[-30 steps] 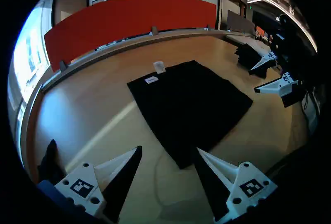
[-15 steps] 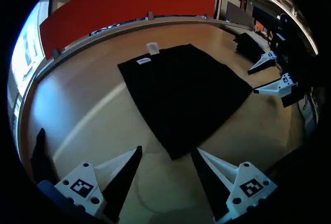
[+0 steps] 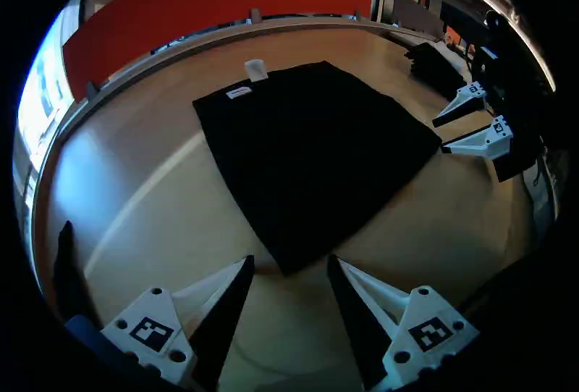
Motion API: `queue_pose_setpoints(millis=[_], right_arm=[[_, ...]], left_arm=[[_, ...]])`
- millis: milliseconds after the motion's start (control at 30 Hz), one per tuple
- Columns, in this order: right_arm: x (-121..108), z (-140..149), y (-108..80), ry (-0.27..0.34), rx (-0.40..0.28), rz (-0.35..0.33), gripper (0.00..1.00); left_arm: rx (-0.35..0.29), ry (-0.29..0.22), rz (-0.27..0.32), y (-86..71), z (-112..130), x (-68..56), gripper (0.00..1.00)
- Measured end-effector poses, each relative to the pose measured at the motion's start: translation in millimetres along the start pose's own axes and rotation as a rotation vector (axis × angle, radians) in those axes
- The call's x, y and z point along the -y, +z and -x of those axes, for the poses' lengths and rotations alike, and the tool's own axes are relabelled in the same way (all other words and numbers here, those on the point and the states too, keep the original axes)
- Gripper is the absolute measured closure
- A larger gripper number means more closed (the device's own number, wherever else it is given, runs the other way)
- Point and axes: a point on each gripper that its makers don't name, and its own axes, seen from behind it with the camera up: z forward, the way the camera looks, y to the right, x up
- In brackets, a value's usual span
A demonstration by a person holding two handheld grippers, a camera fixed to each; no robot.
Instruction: Fold towel
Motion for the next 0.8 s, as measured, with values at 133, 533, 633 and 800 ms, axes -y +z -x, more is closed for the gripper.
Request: queue_pose_setpoints(millis=[133,533,633,800], right_arm=[[1.4,1.4,0.8,0.001,0.005,-0.005,0.40],[8.4,2.7,1.7,0.011,0.007,-0.029,0.64],[9.1,2.8,1.7,0.010,0.007,-0.030,0.67],[10.1,2.6,2.3,0.011,0.010,-0.030,0.74]], left_arm=[[0.004,-0.006,-0.014,-0.1,-1.0,2.3,0.38],[0.007,-0.031,-0.039,0.9,-0.7,6.4,0.57],[0.008,-0.029,-0.038,1.0,-0.5,5.7,0.63],[0.011,-0.028,-0.040,0.8,0.4,4.8,0.70]])
